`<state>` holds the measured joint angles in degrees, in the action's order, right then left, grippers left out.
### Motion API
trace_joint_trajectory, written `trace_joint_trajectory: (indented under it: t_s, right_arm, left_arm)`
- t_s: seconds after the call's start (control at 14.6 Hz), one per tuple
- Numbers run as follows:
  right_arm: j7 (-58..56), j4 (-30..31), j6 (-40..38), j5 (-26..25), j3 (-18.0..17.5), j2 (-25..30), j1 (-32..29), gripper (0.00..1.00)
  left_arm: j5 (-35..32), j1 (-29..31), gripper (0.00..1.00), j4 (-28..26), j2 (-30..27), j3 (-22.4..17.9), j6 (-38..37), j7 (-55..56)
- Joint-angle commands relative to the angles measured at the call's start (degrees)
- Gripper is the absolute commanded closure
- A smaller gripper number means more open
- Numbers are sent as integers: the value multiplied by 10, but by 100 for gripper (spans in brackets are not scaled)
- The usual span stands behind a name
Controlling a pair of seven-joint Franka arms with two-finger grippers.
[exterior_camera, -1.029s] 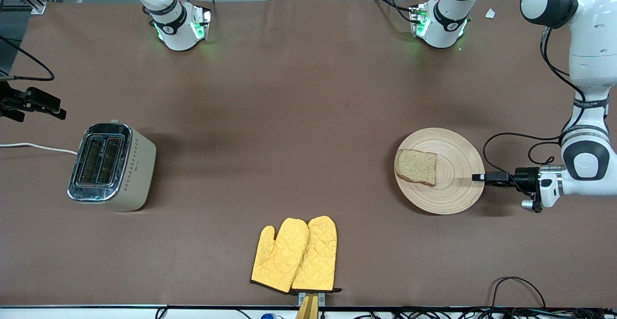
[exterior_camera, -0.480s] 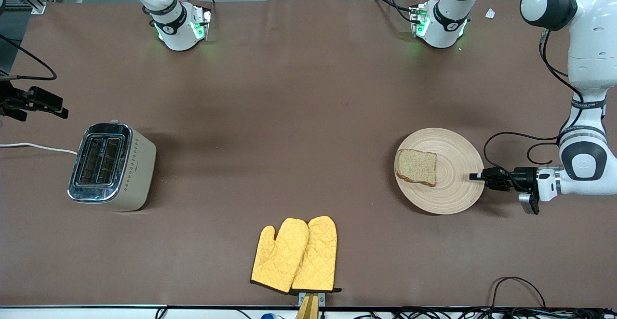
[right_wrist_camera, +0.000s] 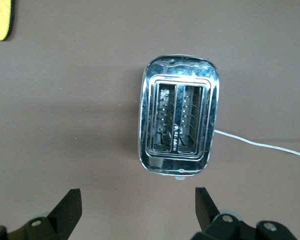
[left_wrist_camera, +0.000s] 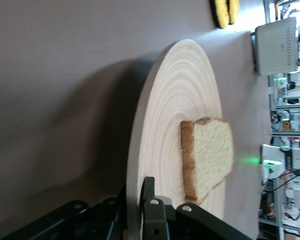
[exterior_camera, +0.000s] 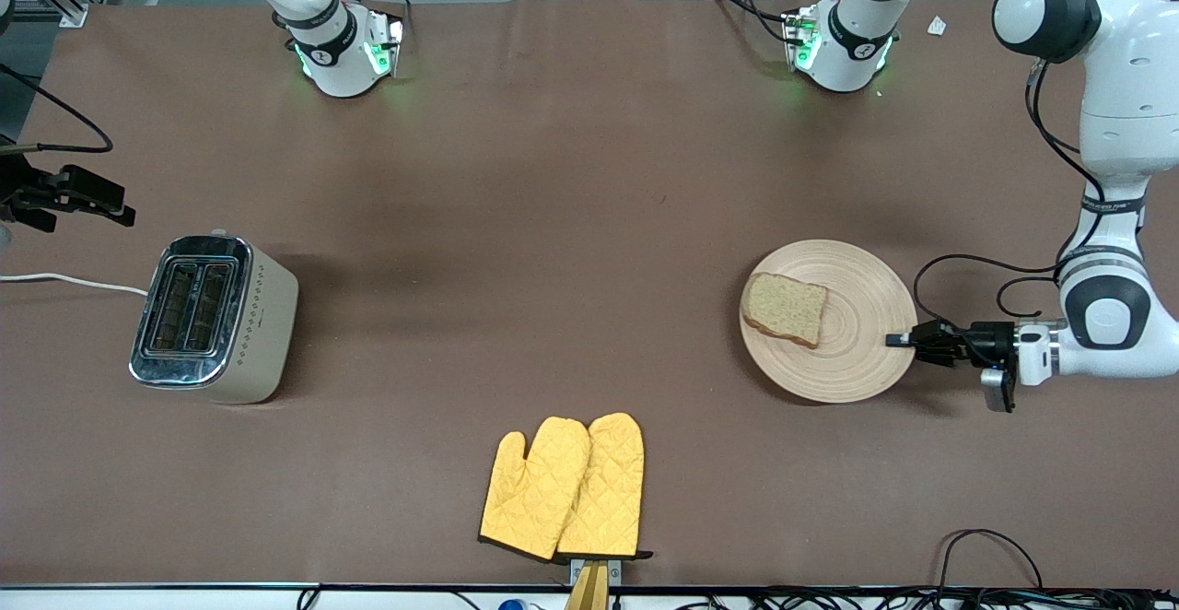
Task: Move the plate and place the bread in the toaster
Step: 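Slide the plate toward the toaster while the right gripper reaches the bread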
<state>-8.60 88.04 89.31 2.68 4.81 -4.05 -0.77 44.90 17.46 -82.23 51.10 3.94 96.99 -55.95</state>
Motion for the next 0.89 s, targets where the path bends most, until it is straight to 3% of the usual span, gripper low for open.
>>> trace_joint_trajectory:
  t_s: [0.0,0.14,0.27,0.48,0.82]
  right_arm:
    - [-5,8,-3,24,1,6,0,0]
    - [2,26,3,24,1,4,0,0]
    - [2,62,41,39,1,1,2,0]
    - [73,128,132,58,0,-17,37,0]
    - [233,174,243,59,0,-83,122,0]
  left_arm:
    - [2,-19,100,1,-33,48,-8,113]
    - [1,-45,100,14,-35,102,24,235]
    - [0,-85,100,18,-30,140,97,279]
    - [28,-181,100,20,-16,145,179,300]
    - [171,-333,100,22,14,144,338,331]
